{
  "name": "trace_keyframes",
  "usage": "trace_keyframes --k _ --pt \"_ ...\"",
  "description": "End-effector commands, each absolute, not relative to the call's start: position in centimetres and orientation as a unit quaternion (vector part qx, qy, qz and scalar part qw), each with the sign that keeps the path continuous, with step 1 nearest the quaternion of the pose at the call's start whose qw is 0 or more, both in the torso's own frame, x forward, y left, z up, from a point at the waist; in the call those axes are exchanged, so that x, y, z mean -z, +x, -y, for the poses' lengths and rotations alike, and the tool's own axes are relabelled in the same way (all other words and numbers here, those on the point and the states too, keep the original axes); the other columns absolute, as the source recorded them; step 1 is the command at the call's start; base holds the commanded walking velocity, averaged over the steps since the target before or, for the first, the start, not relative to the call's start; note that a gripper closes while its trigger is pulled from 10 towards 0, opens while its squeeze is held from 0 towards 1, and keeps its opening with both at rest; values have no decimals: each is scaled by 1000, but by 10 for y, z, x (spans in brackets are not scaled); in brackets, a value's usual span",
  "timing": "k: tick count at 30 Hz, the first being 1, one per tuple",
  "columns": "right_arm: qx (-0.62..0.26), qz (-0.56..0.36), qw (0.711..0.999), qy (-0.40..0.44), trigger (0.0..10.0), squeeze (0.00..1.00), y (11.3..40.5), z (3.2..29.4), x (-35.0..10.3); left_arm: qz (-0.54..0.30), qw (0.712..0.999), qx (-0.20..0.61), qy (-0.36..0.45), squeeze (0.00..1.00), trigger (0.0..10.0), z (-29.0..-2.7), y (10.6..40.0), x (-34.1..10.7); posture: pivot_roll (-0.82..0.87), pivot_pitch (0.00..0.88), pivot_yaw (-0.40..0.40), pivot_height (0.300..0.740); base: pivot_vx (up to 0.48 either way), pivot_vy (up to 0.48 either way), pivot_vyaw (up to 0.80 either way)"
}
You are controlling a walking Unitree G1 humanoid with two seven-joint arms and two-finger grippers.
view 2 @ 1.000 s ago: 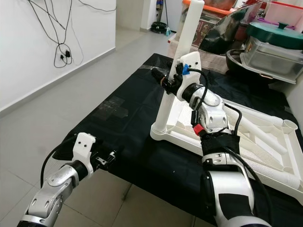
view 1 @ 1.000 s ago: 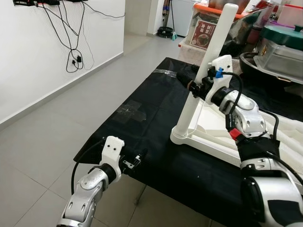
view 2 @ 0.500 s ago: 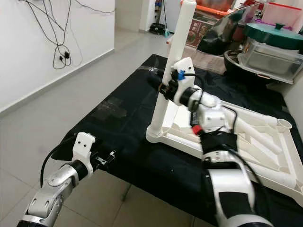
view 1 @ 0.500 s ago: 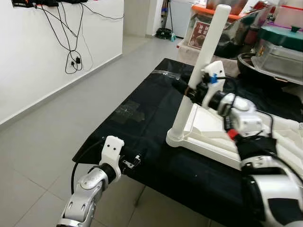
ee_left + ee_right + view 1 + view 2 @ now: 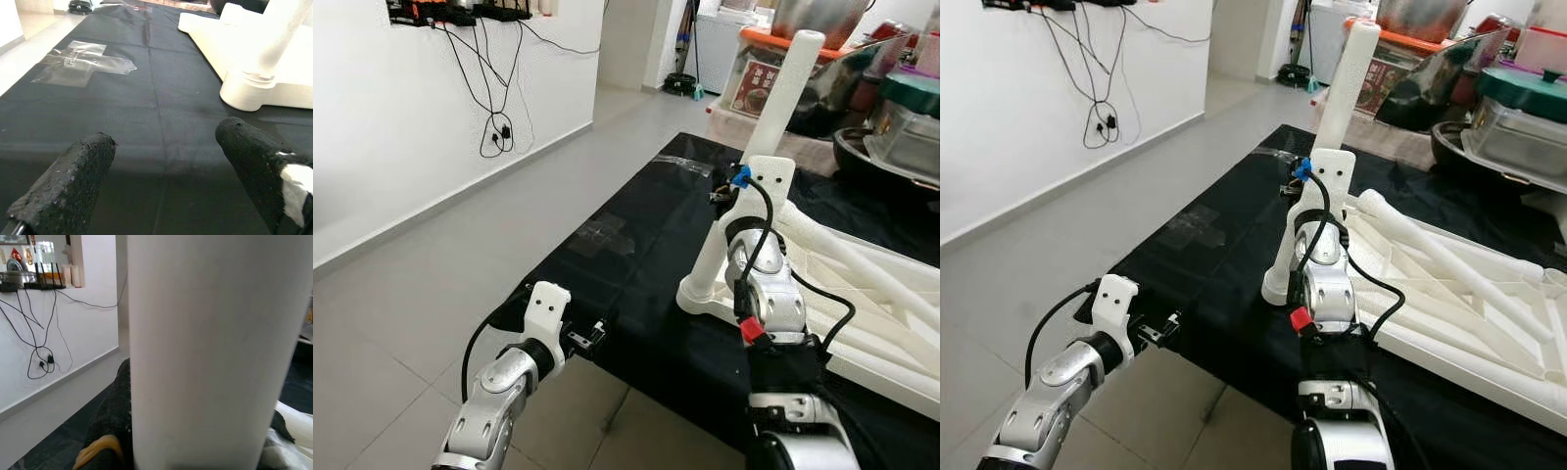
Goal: Building children table
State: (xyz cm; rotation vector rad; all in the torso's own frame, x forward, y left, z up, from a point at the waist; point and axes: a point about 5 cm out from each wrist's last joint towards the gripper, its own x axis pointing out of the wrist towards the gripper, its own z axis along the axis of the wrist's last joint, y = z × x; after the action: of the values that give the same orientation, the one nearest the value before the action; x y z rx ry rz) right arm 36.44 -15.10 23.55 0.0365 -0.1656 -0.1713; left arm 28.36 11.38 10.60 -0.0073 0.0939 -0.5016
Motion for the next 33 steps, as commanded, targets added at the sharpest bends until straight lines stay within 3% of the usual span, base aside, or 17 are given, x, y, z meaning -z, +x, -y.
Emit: trace_keyframes --k 1,2,3,6,7,12,13,18,20,22,23,25,27,33 --pt "106 33 994 3 8706 0 365 157 -213 -52 965 256 -8 0 10000 -108 284 -104 5 0 -148 740 0 0 0" --pt "102 28 994 2 8706 0 367 155 -213 -53 965 256 -8 0 10000 -108 284 -104 5 0 -148 740 0 0 0" --pt "92 28 995 2 10000 0 369 154 -214 -53 965 257 -8 0 10000 -107 285 -104 6 0 -148 740 0 0 0" --pt "90 34 995 14 10000 0 368 154 -216 -52 965 257 -9 0 10000 -106 285 -104 7 0 -148 740 0 0 0" --pt "90 43 995 18 10000 1000 366 156 -219 -52 965 258 -9 0 10000 -106 285 -104 7 0 -148 740 0 0 0" --pt "73 62 995 10 10000 1000 365 163 -229 -53 965 258 -9 0 10000 -106 284 -104 9 0 -149 740 0 0 0" --pt "42 82 996 11 10000 0 368 165 -237 -54 965 257 -8 0 10000 -107 284 -104 11 0 -150 740 0 0 0" --pt "-15 107 994 15 10000 0 373 167 -249 -54 965 256 -7 0 10000 -108 284 -103 14 0 -149 740 0 0 0" --pt "-135 107 985 2 10000 0 381 164 -257 -54 965 256 -5 0 10000 -108 285 -103 20 0 -150 740 0 0 0" --pt "-135 107 985 2 10000 0 381 164 -257 -54 965 256 -5 0 10000 -108 285 -103 20 0 -150 740 0 0 0" --pt "-204 98 974 -31 10000 0 383 160 -258 -53 965 256 -4 0 10000 -108 286 -103 24 0 -153 740 0 0 0" --pt "-204 98 974 -31 10000 0 383 160 -258 -53 965 256 -4 0 10000 -108 286 -103 24 0 -153 740 0 0 0" --pt "-325 37 943 -66 10000 0 384 158 -243 -51 966 255 -2 0 10000 -109 287 -105 36 0 -160 740 0 0 0" --pt "-376 -14 923 -78 10000 0 385 161 -226 -50 966 253 0 0 10000 -110 287 -105 44 0 -165 740 0 0 0"
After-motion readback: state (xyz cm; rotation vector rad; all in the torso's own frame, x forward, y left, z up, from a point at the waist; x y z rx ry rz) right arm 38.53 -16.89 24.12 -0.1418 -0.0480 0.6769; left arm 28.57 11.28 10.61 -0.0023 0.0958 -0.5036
